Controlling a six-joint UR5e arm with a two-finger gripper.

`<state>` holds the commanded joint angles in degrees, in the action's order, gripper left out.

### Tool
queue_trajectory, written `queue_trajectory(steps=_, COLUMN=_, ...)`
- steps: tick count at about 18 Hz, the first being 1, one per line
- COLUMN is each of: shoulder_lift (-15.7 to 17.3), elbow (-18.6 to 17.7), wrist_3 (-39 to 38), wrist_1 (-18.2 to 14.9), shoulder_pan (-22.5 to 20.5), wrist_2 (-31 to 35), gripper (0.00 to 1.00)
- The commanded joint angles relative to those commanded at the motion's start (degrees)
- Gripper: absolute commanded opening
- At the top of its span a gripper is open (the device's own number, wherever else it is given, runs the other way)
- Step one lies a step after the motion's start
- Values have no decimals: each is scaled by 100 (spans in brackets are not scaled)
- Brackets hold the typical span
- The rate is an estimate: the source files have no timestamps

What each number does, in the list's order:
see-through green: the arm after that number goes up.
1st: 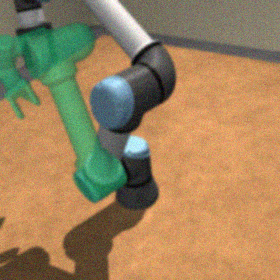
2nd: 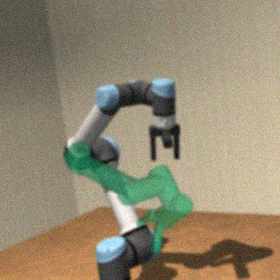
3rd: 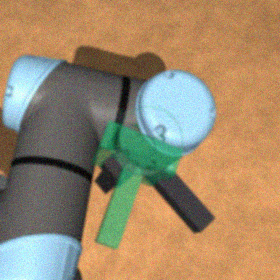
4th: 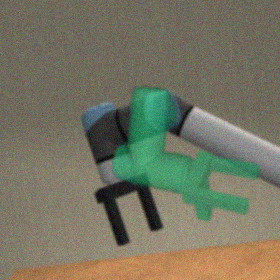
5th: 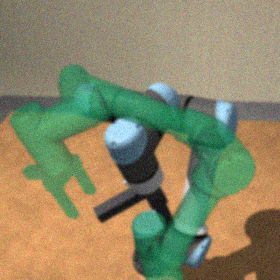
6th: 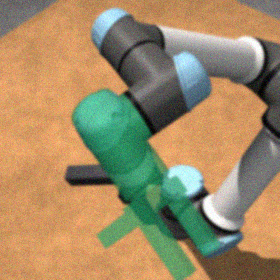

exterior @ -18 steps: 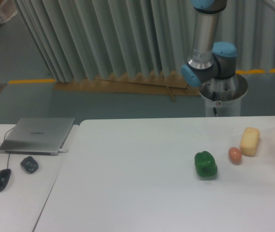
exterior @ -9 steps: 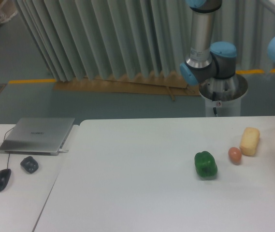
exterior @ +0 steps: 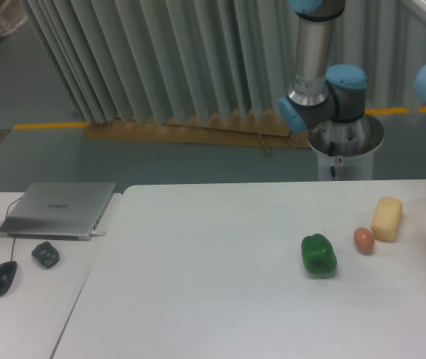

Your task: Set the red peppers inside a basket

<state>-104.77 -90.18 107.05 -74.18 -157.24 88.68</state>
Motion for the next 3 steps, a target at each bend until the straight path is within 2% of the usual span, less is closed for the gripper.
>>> queue_trajectory(steps=3, shoulder_lift=0, elbow=0, wrist_3=0, wrist_1=0, shoulder_pan=0, wrist_2=0, gripper=100)
